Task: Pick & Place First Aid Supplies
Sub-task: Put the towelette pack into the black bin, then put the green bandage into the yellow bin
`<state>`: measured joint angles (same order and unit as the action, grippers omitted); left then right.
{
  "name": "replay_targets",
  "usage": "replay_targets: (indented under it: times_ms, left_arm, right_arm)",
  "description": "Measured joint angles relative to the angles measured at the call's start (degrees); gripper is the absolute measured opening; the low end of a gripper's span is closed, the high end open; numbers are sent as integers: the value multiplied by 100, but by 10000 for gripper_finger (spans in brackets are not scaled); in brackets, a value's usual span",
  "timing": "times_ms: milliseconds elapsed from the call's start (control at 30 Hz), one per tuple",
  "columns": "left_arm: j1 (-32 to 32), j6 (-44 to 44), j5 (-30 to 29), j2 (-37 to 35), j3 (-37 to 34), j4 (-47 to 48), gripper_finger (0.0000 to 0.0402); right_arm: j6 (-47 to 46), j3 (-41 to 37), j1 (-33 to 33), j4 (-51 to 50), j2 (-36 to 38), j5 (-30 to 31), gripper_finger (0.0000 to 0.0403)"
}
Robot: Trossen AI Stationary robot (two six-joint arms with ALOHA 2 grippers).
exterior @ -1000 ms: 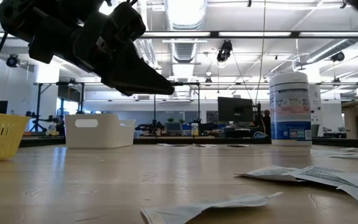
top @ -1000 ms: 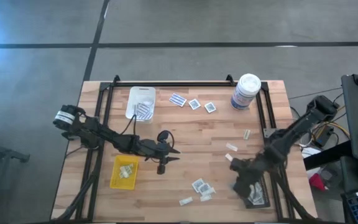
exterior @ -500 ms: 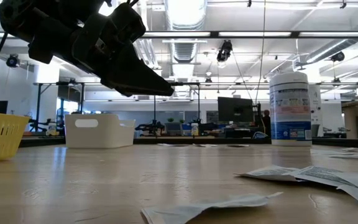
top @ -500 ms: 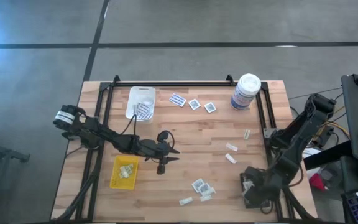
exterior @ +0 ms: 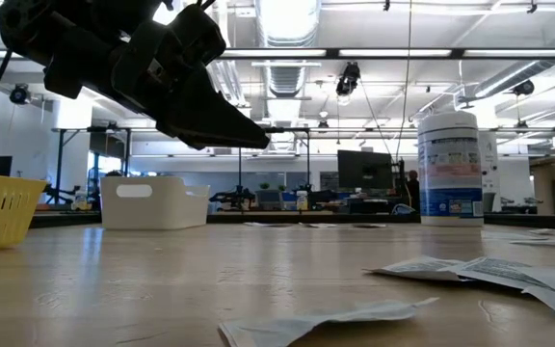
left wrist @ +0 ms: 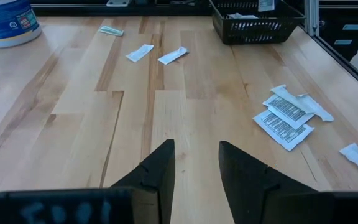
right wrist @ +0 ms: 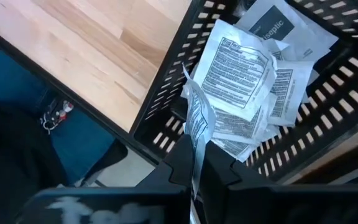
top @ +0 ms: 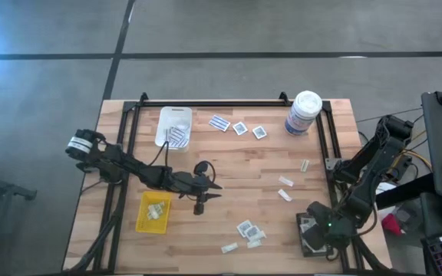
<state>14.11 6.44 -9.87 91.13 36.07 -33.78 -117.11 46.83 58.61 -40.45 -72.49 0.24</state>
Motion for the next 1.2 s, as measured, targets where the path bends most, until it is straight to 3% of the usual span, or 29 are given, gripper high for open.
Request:
replay_targets:
  times_ms: [467, 733, 867, 1067, 1200]
  left_arm:
    - [0, 0, 64, 0, 0, -2, 119]
    - [9, 114, 1199, 0, 27, -4, 119]
    - [9, 111, 1281, 0, 77, -11, 119]
    - [9, 111, 1281, 0, 118, -7, 119]
    - [9, 183, 1281, 0, 118, -6, 119]
  right_arm:
    - [-65, -114, 0, -9, -2, -18, 118]
    - [-100, -54, -2, -3, 0, 45, 138]
    - [19, 164, -2, 27, 2, 791, 136]
    - [1036, 542, -2, 53, 2, 2186, 123]
    - [1561, 577, -2, 46, 0, 3415, 115]
